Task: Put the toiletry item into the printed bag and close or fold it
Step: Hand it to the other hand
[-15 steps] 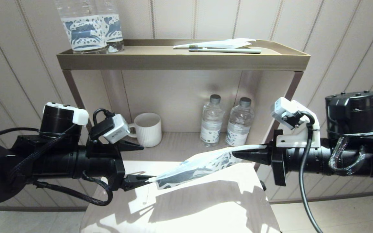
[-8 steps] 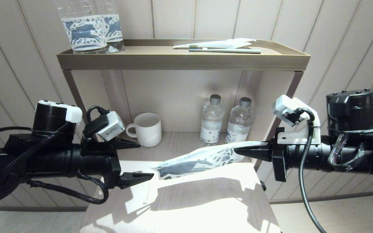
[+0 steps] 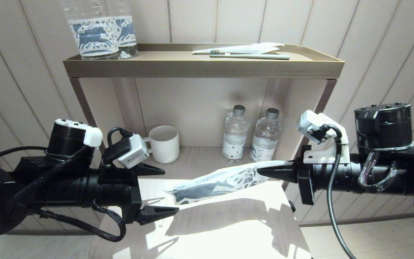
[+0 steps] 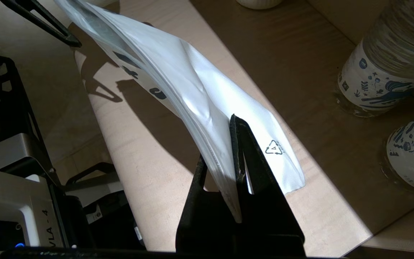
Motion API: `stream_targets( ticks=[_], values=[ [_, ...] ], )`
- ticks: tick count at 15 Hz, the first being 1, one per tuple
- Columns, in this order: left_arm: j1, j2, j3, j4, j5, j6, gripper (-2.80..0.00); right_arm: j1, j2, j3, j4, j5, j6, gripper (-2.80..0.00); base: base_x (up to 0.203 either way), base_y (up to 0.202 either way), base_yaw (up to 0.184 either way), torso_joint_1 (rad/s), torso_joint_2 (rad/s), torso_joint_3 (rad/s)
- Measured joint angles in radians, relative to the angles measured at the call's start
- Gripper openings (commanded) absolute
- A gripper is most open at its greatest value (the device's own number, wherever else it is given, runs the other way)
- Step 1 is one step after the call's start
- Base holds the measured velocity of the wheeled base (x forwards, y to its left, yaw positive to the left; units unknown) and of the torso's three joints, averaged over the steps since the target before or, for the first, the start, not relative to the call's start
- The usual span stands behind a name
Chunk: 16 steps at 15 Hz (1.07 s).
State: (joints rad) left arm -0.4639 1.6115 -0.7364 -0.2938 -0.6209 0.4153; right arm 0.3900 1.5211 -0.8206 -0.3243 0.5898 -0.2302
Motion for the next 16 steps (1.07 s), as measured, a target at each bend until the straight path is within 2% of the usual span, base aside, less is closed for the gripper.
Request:
stream_targets(
  ticks=[9, 10, 16],
  values=[
    [-0.06, 0.021, 0.007, -0.001, 0.017, -0.014, 0.0, 0.016, 0.009, 0.015, -0.002, 0.0, 0.0, -2.8, 0.0, 0.0, 0.0, 0.0, 0.0, 0.0],
    [-0.061, 0.024, 0.007, -0.001, 0.021, -0.015, -2.8, 0.02, 0.009, 0.016, -0.002, 0.0, 0.0, -2.8, 0.0, 0.0, 0.0, 0.0, 0.0, 0.0],
    [-0.062, 0.028, 0.007, -0.002, 0.021, -0.019, -2.8, 0.032, 0.011, 0.025, -0.004, 0.0, -0.001, -2.8, 0.0, 0.0, 0.0, 0.0, 0.0, 0.0]
  ],
)
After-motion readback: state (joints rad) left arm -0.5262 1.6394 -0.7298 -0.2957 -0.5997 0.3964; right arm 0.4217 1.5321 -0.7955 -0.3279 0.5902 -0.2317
